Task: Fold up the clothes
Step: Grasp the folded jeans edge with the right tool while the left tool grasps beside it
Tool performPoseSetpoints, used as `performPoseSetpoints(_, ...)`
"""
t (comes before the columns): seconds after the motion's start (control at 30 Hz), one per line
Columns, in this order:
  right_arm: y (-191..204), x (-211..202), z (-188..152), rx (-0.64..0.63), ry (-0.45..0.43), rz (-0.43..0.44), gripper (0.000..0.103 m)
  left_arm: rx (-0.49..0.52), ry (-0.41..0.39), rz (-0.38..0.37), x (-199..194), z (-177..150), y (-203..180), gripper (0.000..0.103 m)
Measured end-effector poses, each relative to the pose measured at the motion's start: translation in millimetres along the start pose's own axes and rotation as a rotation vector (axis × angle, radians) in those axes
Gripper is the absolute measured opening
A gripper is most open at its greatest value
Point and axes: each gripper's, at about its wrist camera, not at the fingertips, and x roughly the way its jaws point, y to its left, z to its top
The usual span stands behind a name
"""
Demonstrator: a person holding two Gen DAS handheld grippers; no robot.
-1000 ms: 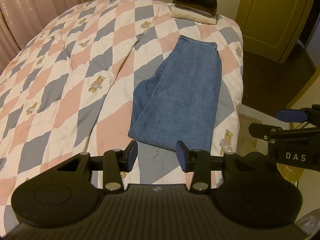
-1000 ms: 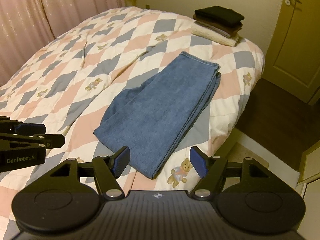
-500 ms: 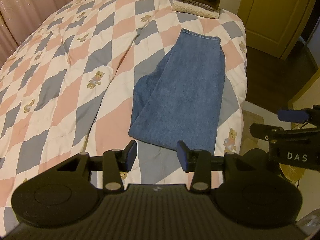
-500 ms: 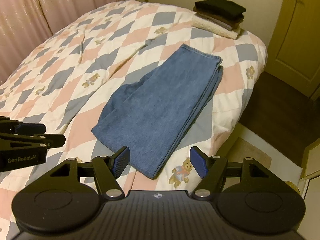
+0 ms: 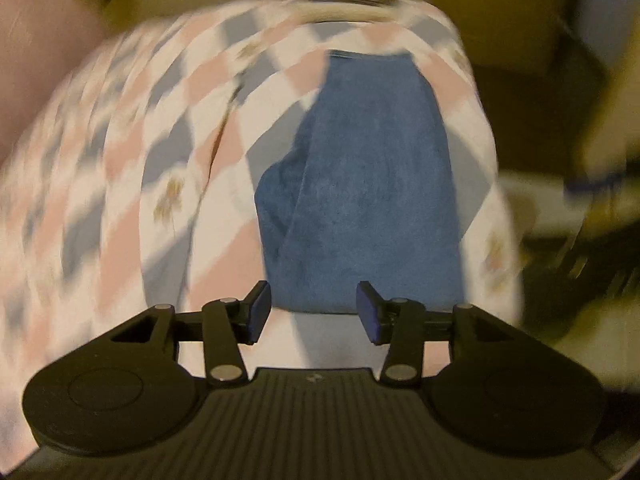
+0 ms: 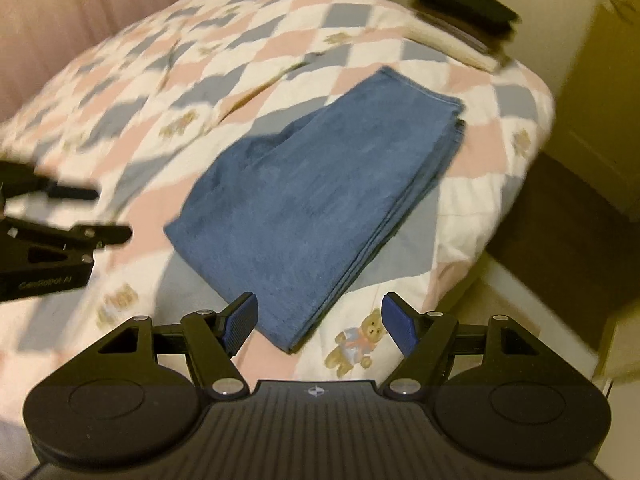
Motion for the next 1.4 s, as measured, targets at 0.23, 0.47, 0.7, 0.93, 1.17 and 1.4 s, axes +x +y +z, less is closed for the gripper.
performPoseSetpoints(0.23, 57.9, 62.0, -52.2, -0.489, -0.019, -0.074, 0.070, 0.758, -0.081, 0.092, 83.0, -70.1, -51.0, 0.045)
performPoseSetpoints(0.47, 105.2, 114.6, -96.4, -0.904, -0.083, -0.189, 0.066, 1.248, -0.230, 0.180, 146.0, -120.7, -60.3, 0.064)
performPoseSetpoints(0.7, 110.1, 168.1, -122.7, -1.184, -0.152, -0.439, 0.058, 1.328, -0.345, 0.208, 174.1, -132.9, -47.8, 0.082)
performPoseSetpoints(0.93, 90.4, 165.1, -109.2, -1.190, -0.135, -0.313, 0.031, 1.285, -0.271, 0.182, 176.8, -117.7, -51.4, 0.023)
performPoseSetpoints(1.17, 29.6, 110.6, -5.9, -0.827, -0.007, 0.108, 0.019, 0.936, -0.076, -0.018, 139.1, -31.3, -23.0, 0.014)
performPoseSetpoints(1.4, -80.4, 79.6, 103.4, -0.459, 0.056, 0.555, 0.018, 0.628, -0.023, -0.134, 93.6, 83.2, 28.7, 0.013)
